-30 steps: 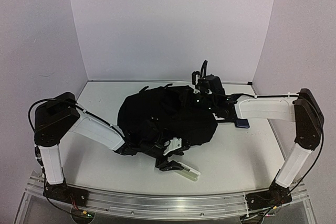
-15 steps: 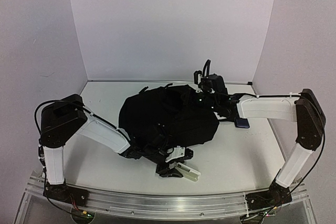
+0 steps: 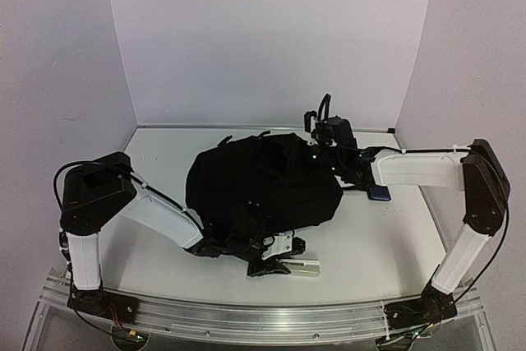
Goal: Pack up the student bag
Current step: Pick up the stationery from the center of the board, then place the stationery in the student bag.
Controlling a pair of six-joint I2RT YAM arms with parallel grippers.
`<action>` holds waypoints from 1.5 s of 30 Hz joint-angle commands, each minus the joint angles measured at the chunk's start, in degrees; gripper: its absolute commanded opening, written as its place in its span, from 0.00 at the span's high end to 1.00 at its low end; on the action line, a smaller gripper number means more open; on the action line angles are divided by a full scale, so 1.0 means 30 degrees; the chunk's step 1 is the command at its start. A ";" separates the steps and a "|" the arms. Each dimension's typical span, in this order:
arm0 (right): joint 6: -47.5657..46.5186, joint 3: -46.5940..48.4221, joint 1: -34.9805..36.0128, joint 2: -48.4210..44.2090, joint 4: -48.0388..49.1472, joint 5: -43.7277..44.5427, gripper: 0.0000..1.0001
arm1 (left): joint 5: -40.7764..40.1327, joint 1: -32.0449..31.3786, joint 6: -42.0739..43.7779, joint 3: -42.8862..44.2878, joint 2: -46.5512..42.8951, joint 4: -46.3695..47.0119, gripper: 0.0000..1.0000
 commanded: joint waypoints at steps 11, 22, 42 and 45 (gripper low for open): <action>-0.0240 -0.0225 -0.0327 -0.1724 0.1771 0.0411 1.00 | -0.1783 0.1083 -0.9223 -0.0123 -0.5977 -0.3047 1.00; -0.1215 -0.0590 -0.0327 -0.1969 0.1553 0.0314 1.00 | -0.0285 0.5855 -1.4826 0.2784 -0.8779 -0.9115 1.00; -0.2111 -0.0278 0.0287 -0.1884 0.1501 -0.1296 1.00 | -0.0496 0.8188 -1.3135 1.1163 -0.2508 -1.4142 1.00; -0.2060 -0.0184 0.0505 -0.1634 0.1513 -0.1326 1.00 | -0.0232 0.8194 -1.3746 1.1680 -0.1889 -1.3118 1.00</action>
